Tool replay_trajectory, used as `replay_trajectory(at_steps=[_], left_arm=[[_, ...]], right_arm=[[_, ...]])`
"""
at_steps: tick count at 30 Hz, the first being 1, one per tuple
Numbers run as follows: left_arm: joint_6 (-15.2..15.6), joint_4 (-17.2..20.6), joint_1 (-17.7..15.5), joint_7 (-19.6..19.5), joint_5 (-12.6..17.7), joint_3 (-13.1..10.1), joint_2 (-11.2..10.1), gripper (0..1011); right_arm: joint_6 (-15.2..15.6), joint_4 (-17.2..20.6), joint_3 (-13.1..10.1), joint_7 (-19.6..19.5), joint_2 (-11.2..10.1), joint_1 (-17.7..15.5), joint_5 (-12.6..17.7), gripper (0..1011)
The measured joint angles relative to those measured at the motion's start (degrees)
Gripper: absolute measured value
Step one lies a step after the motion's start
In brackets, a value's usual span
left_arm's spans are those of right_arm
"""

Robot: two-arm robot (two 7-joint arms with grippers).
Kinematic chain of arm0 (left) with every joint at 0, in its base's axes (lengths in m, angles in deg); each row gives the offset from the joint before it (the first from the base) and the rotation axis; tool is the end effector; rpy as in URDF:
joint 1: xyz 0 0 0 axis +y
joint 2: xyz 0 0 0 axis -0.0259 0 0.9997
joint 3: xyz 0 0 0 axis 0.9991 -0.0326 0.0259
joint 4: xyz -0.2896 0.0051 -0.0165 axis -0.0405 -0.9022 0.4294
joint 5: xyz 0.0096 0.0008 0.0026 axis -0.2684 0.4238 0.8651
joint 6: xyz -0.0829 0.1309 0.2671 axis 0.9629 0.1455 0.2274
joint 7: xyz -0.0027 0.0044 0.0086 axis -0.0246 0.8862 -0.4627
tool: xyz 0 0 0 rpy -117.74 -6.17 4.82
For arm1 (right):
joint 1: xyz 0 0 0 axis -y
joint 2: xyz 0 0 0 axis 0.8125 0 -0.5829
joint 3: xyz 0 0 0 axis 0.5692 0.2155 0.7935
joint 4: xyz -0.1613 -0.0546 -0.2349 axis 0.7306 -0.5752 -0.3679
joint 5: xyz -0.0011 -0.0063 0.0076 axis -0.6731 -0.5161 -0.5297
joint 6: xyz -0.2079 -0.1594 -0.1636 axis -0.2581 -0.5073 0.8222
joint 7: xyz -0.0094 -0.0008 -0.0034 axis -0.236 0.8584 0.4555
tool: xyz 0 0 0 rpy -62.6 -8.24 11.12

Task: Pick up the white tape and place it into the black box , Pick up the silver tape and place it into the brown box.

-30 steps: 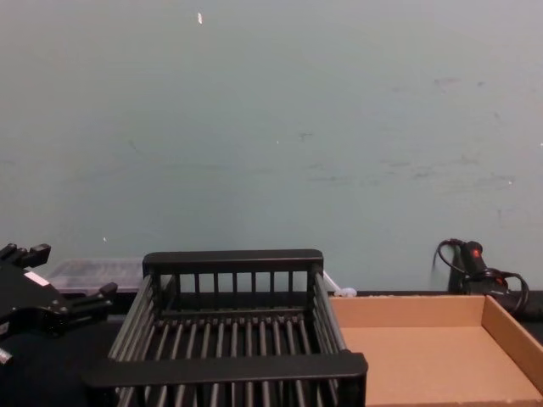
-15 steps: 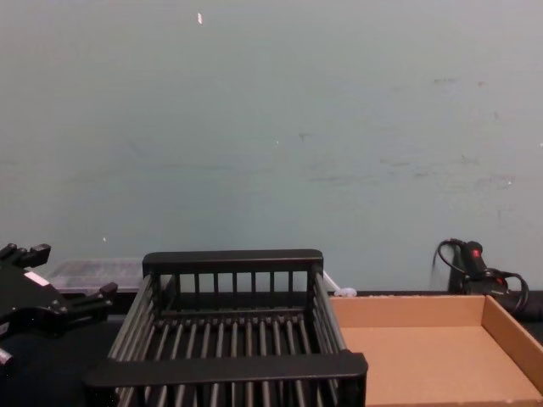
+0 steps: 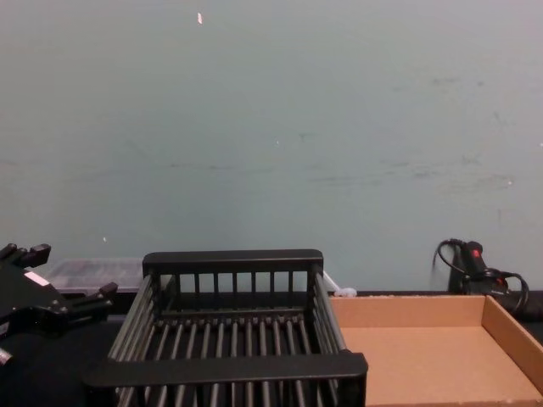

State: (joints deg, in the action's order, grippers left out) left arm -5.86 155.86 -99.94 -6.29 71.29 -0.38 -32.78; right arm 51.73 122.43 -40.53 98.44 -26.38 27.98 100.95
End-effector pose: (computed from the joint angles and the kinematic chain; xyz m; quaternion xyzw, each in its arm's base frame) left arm 0.3580 0.0825 -0.3023 0.1415 -0.1324 0.5799 0.7913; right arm 0.2816 -0.1002 -0.2874 -0.2506 0.1085 -0.4339 0.8586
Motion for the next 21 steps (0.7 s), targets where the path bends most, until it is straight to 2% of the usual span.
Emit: replay_trajectory(at_steps=[21], left_arm=[[0.0,0.0,0.0,0.0,0.0,0.0,0.0,1001]], right_arm=[[0.1,-0.2,0.1,0.2,0.1,0.2,0.1,993]])
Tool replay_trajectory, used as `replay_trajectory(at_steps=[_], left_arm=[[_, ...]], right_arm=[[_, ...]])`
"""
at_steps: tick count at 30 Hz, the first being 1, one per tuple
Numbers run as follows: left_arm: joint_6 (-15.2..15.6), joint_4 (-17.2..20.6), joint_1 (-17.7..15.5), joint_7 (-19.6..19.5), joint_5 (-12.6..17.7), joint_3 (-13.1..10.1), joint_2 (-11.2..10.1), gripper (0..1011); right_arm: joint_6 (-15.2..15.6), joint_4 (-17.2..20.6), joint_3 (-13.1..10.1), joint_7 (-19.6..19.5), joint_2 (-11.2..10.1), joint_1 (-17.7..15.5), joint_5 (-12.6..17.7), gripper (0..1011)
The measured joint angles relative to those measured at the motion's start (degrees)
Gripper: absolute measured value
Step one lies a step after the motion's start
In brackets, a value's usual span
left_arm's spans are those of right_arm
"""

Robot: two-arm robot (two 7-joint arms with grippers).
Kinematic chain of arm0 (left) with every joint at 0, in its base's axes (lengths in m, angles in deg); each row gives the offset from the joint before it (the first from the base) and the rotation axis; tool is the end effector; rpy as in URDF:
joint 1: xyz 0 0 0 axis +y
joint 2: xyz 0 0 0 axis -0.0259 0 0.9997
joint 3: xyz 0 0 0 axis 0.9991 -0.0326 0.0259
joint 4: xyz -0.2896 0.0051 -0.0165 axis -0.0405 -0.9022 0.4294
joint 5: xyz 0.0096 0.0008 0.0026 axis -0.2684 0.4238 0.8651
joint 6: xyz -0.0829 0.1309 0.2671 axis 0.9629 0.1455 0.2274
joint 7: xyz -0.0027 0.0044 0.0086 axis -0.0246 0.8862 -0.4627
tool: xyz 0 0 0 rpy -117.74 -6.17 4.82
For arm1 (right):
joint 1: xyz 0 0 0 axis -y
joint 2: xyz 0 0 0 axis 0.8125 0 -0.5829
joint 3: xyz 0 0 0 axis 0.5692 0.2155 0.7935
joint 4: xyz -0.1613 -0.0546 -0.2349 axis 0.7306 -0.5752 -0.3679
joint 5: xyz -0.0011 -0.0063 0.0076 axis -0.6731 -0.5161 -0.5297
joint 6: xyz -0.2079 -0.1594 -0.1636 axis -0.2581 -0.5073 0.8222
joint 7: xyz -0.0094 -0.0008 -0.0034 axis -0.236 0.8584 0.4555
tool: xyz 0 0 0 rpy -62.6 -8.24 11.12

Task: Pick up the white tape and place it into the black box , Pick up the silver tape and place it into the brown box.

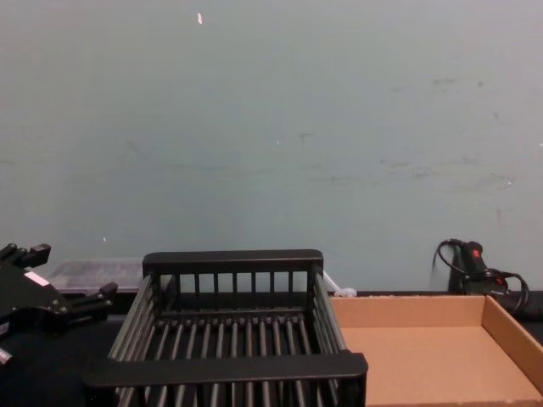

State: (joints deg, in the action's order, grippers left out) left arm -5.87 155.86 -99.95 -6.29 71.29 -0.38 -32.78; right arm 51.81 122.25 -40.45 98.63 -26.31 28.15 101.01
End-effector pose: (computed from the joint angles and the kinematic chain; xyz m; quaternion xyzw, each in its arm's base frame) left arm 0.3581 0.0825 -0.3022 0.1414 -0.1325 0.5799 0.7913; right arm 0.2823 -0.1002 -0.2877 -0.2503 0.1101 -0.4328 0.8590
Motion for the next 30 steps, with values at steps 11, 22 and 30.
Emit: replay_trajectory(at_steps=[11,22,30], left_arm=[[0.0,0.0,0.0,0.0,0.0,0.0,0.0,1001],[0.0,0.0,0.0,0.0,0.0,0.0,0.0,1001],[0.0,0.0,0.0,0.0,0.0,0.0,0.0,1001]], right_arm=[[0.0,0.1,0.0,0.0,0.0,0.0,0.0,696],[0.0,0.0,0.0,-0.1,0.0,0.0,0.0,346],[0.0,0.0,0.0,-0.1,0.0,0.0,-0.1,178]])
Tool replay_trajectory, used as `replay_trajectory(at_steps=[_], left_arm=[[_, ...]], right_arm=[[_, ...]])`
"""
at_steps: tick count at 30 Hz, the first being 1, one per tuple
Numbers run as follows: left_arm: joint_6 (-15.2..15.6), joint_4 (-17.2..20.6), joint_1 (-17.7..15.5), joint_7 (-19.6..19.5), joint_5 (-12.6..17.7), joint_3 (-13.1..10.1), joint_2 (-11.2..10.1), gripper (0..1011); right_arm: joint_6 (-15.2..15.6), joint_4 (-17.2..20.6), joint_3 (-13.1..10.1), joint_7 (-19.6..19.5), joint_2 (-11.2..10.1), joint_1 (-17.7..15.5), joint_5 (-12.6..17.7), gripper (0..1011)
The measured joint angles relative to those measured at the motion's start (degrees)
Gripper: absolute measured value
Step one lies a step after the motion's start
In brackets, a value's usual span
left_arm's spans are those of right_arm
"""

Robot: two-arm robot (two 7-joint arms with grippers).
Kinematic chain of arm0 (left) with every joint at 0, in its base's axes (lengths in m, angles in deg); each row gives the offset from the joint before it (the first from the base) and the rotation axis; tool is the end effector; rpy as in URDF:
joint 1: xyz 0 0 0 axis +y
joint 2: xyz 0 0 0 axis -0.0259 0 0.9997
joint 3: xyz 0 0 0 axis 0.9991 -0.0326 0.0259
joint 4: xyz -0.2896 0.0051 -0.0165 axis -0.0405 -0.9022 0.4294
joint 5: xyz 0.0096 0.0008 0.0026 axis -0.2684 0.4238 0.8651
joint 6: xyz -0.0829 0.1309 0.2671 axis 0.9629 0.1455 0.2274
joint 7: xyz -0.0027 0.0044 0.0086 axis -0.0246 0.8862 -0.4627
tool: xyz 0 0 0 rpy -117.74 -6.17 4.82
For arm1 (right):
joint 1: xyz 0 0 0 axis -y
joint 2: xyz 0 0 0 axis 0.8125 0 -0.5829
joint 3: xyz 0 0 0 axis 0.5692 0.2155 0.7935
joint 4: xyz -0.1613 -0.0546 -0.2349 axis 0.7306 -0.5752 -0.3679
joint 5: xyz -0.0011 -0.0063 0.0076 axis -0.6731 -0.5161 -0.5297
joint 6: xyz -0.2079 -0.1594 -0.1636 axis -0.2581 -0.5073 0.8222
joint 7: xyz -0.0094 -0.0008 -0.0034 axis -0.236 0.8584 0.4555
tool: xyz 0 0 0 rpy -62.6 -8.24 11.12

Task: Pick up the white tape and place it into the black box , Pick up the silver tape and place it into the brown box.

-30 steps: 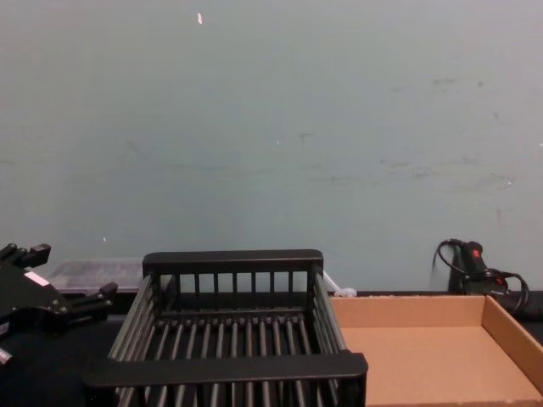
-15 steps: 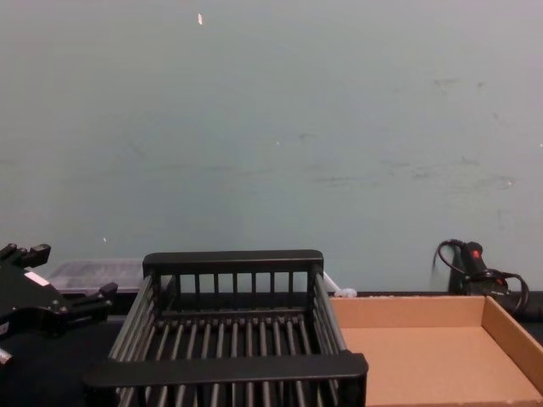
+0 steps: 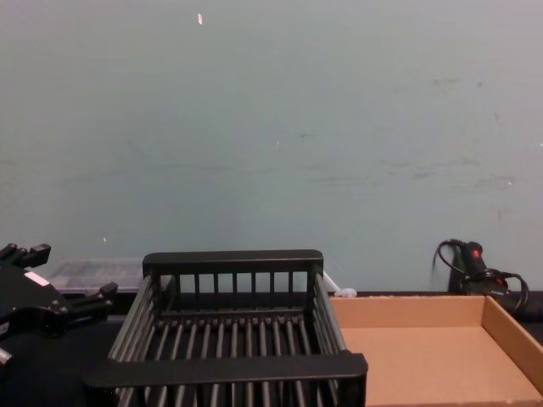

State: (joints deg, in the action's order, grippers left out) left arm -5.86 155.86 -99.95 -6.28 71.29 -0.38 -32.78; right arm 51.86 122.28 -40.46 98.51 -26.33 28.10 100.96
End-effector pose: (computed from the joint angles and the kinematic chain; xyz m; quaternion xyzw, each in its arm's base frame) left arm 0.3581 0.0825 -0.3022 0.1415 -0.1324 0.5799 0.7913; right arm 0.2820 -0.1002 -0.2878 -0.2512 0.1099 -0.4335 0.8584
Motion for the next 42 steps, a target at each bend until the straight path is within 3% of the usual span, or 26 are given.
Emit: replay_trajectory(at_steps=[17,27,42], left_arm=[[0.0,0.0,0.0,0.0,0.0,0.0,0.0,1001],[0.0,0.0,0.0,0.0,0.0,0.0,0.0,1001],[0.0,0.0,0.0,0.0,0.0,0.0,0.0,1001]], right_arm=[[-0.3,0.1,0.0,0.3,-0.1,-0.1,0.0,171],[-1.5,1.4,-1.6,0.6,0.0,-0.7,2.1,170],[-2.7,0.8,-2.3,-1.9,2.4,3.7,3.2,170]])
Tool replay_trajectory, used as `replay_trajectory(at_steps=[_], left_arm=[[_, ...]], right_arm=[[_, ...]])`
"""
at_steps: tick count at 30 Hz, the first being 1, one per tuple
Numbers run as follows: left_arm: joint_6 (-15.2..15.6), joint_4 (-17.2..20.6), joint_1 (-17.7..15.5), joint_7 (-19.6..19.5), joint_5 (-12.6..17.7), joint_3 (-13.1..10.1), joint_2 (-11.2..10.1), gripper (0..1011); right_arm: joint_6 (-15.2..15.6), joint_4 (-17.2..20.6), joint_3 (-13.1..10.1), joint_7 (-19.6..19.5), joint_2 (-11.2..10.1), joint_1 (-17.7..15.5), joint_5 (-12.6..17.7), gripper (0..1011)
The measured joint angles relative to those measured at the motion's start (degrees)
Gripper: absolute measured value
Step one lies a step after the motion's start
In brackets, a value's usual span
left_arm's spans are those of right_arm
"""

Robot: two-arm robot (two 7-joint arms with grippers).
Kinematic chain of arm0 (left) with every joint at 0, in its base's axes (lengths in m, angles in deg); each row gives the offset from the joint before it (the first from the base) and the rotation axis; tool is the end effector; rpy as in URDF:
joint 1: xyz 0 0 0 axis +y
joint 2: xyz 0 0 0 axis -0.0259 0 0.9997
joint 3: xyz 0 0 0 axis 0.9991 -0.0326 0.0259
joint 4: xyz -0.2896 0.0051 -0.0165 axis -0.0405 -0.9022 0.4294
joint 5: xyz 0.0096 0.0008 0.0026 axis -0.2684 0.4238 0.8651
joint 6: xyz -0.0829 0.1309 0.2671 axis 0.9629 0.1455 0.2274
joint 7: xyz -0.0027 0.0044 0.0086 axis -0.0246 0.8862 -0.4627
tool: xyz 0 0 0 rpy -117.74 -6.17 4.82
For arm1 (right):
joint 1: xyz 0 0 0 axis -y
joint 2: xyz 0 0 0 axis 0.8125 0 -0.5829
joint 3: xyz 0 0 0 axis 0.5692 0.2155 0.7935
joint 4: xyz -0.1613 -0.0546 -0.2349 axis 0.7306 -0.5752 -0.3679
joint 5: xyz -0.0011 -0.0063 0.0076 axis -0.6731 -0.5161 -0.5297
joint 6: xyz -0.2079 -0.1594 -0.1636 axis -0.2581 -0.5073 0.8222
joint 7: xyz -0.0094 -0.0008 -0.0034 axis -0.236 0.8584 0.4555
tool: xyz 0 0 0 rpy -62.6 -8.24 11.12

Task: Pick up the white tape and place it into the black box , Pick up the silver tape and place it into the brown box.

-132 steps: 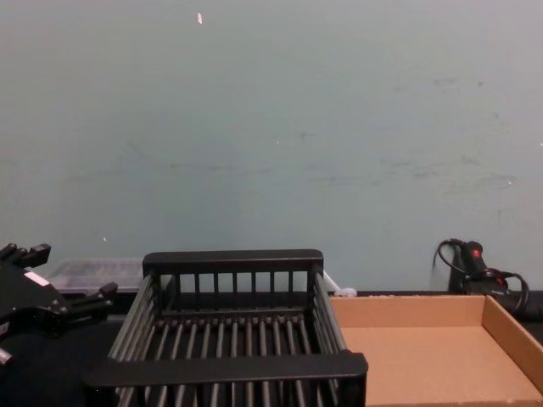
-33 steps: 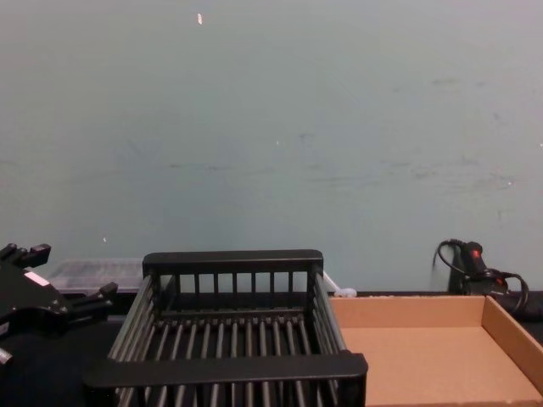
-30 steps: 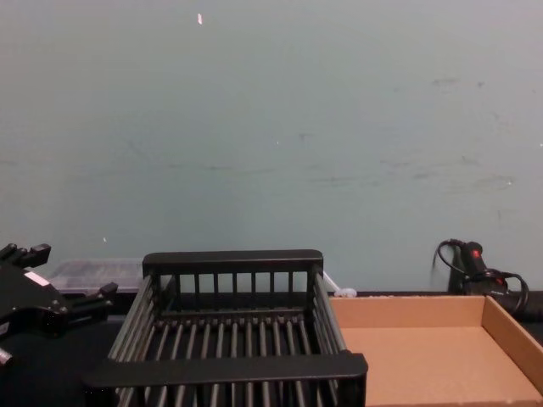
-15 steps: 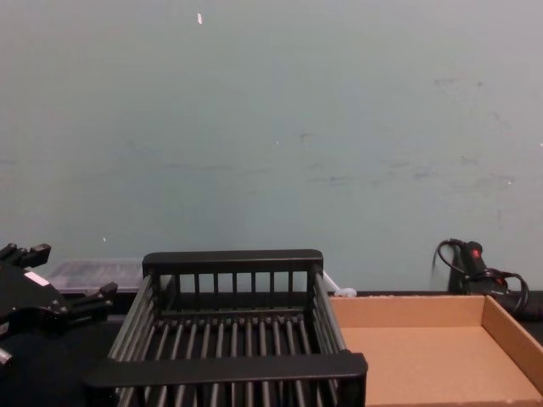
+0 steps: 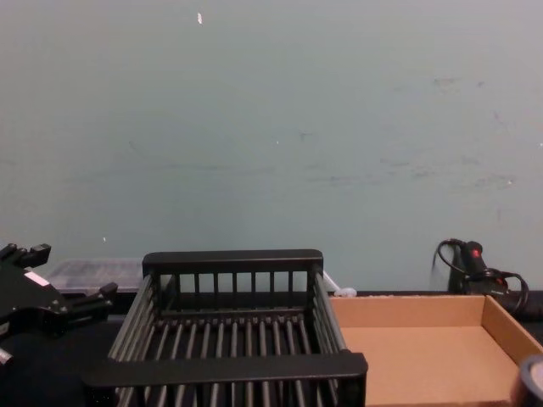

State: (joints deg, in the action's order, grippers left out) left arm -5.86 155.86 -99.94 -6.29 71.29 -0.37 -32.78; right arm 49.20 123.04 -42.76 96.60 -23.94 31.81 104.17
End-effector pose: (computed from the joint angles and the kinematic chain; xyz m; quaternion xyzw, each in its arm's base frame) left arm 0.3580 0.0826 -0.3022 0.1415 -0.1324 0.5799 0.7913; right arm 0.3030 -0.0974 -0.2617 -0.1758 0.0782 -0.4674 0.8629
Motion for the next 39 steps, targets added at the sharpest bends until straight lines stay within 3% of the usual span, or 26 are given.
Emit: replay_trajectory(at_steps=[14,39], left_arm=[[0.0,0.0,0.0,0.0,0.0,0.0,0.0,1001],[0.0,0.0,0.0,0.0,0.0,0.0,0.0,1002]], right_arm=[[-1.0,-2.6,2.1,-0.1,2.4,6.5,-1.6,170],[-1.5,-10.6,10.5,3.7,8.2,19.6,-5.8,170]])
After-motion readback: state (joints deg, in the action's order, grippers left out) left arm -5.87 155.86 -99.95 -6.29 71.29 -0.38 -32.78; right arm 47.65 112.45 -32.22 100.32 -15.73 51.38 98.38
